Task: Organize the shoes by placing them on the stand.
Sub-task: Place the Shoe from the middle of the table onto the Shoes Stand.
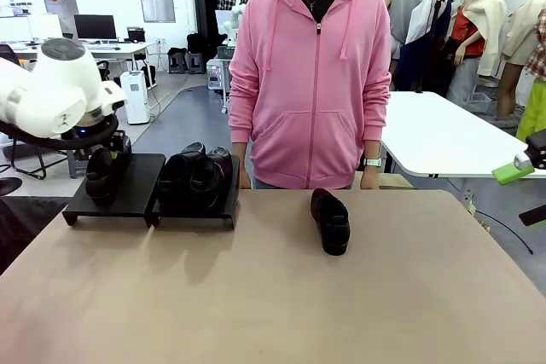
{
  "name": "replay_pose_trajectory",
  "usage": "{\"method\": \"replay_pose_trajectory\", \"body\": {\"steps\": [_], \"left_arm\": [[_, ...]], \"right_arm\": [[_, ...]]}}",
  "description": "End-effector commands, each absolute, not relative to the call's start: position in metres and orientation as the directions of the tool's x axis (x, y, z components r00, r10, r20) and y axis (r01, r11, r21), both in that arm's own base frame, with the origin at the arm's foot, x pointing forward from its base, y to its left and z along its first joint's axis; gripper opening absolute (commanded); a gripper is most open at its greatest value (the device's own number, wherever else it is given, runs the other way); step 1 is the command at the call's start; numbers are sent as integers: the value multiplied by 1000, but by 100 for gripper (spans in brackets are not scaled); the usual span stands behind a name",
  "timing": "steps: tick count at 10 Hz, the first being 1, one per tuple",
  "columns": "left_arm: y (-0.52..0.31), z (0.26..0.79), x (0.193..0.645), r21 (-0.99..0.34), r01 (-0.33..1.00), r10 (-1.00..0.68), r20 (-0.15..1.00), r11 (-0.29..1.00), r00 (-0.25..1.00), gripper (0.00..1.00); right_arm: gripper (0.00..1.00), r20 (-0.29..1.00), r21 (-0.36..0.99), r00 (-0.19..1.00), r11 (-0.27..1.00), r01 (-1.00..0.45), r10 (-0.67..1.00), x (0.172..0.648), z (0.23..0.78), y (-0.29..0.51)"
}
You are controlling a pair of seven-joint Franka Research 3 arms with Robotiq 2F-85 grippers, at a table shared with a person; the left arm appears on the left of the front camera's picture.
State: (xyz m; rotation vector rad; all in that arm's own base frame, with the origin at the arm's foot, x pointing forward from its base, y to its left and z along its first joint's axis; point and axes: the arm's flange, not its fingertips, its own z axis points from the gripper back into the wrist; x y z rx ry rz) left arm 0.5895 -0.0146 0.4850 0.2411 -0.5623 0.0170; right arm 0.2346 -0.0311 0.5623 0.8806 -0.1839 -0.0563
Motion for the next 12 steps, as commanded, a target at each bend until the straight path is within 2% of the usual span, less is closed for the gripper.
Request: {"method": "replay_pose_trajectory", "body": {"steps": [1, 2, 3, 4, 5, 6, 7, 8, 9, 10, 12], "left_arm": [[-22, 506, 504, 142, 18, -77, 420, 990, 904, 100], [-25, 507, 465, 74, 134, -153, 382, 988, 911, 100], [-24, 500, 423, 43, 157, -162, 390, 987, 907, 100], [-15, 494, 390, -5, 233, -210, 417, 972, 884, 100], [4, 488, 370, -62, 95, -58, 442, 994, 895, 100], [19, 483, 354, -137, 215, -131, 453, 967, 882, 100], [46, 483, 338, -369, 338, -80, 564, 866, 822, 100], [57, 483, 328, -484, 435, -28, 643, 760, 765, 100], [66, 482, 324, -603, 445, 102, 661, 662, 743, 100], [66, 480, 326, -670, 476, 111, 637, 570, 763, 100], [63, 476, 340, -693, 549, 2, 622, 468, 783, 100]], "right_arm": [[100, 140, 783, 982, 621, -33, -125, 235, 567, -31], [100, 140, 783, 982, 621, -33, -125, 235, 567, -31], [100, 140, 783, 982, 621, -33, -125, 235, 567, -31], [100, 140, 783, 982, 621, -33, -125, 235, 567, -31], [100, 140, 783, 982, 621, -33, -125, 235, 567, -31], [100, 140, 783, 982, 621, -33, -125, 235, 567, -31], [100, 140, 783, 982, 621, -33, -125, 235, 567, -31], [100, 140, 783, 982, 621, -33, -125, 235, 567, -31], [100, 140, 783, 982, 621, -33, -125, 235, 567, -31], [100, 140, 783, 982, 621, -33, -125, 235, 567, -31], [100, 140, 783, 982, 621, -33, -125, 235, 567, -31]]}}
